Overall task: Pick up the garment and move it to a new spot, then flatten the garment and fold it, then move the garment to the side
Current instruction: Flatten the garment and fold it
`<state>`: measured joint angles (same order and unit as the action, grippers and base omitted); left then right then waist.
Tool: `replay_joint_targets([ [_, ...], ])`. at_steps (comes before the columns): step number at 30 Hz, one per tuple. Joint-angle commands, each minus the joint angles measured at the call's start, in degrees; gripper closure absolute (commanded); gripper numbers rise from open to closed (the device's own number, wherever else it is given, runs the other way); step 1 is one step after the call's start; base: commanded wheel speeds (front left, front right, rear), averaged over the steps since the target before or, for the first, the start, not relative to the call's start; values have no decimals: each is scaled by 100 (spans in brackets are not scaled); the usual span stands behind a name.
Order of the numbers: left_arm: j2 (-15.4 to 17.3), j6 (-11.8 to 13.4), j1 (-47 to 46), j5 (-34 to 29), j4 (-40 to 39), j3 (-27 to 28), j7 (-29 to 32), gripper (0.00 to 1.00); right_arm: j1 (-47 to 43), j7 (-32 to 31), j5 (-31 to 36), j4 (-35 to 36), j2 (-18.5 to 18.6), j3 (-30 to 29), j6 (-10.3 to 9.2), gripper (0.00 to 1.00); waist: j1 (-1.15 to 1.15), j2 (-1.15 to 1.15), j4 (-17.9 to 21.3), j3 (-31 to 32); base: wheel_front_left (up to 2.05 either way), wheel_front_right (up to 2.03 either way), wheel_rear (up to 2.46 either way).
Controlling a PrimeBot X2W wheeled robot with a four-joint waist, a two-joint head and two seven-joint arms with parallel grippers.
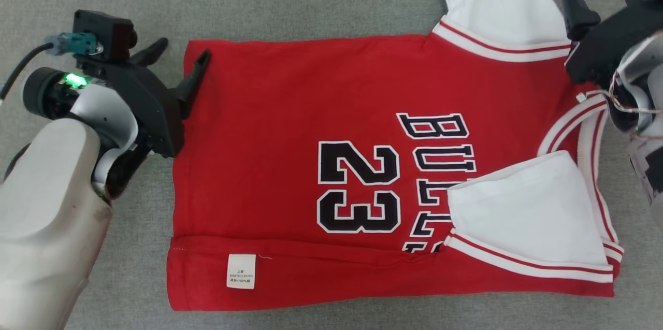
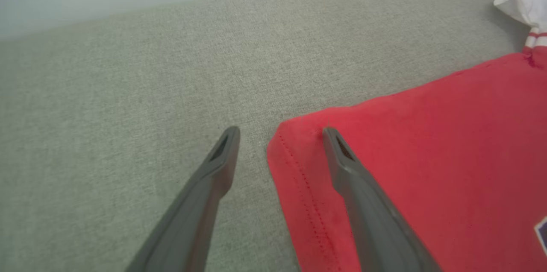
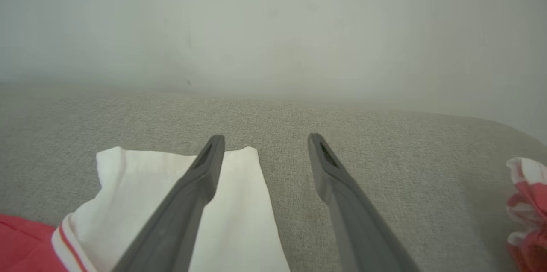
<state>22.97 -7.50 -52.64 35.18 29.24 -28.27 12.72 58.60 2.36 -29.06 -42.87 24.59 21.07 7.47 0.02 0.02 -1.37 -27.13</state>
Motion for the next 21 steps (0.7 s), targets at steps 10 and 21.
replay_joint_targets([
  [10, 14, 10, -426, 458, 116, -722, 308, 0, 986, -183, -197, -1172, -96, 616, 1, 0, -2, -2, -273, -345, 0, 0, 0],
  [21, -171, 10, -797, 713, 384, -1163, 191, 0, 1588, -436, -280, -2003, -127, 1211, 1, 0, -2, -2, -463, -542, 0, 0, 0],
])
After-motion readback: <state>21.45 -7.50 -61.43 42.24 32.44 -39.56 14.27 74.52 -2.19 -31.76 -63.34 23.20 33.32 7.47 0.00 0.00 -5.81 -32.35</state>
